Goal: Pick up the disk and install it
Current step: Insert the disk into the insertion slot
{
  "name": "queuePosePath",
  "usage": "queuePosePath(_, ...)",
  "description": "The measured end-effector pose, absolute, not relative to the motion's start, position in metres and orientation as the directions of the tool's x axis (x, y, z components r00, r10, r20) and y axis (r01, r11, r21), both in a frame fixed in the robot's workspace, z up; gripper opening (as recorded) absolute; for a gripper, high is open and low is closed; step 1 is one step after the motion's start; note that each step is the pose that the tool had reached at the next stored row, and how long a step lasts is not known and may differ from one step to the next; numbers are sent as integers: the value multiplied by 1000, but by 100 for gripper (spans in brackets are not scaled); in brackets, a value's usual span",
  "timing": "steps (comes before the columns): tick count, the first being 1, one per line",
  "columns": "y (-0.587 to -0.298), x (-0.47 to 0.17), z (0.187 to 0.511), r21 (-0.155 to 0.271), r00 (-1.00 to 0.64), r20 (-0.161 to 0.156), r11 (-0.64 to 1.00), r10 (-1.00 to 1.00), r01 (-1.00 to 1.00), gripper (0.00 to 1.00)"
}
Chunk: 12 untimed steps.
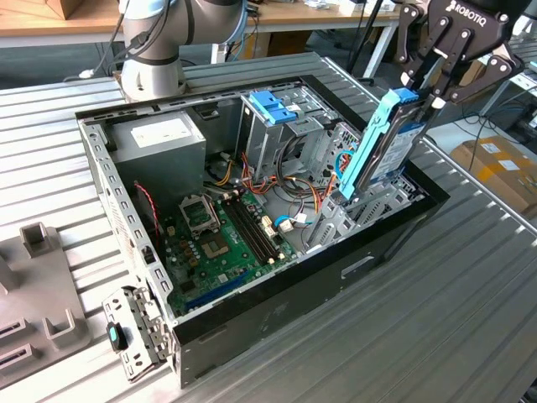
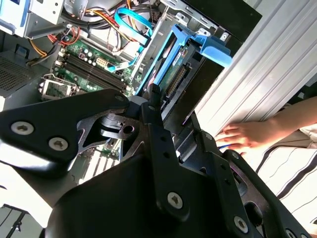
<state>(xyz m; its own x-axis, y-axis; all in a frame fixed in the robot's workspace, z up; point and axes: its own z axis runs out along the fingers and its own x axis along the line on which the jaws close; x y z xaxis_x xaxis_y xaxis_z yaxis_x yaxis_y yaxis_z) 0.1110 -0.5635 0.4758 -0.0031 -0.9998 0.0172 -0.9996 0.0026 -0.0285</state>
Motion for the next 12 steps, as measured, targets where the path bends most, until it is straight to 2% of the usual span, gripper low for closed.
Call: queuePosePath(12,-559,111,466,-28,-3,17,3,-1000,-1000,35)
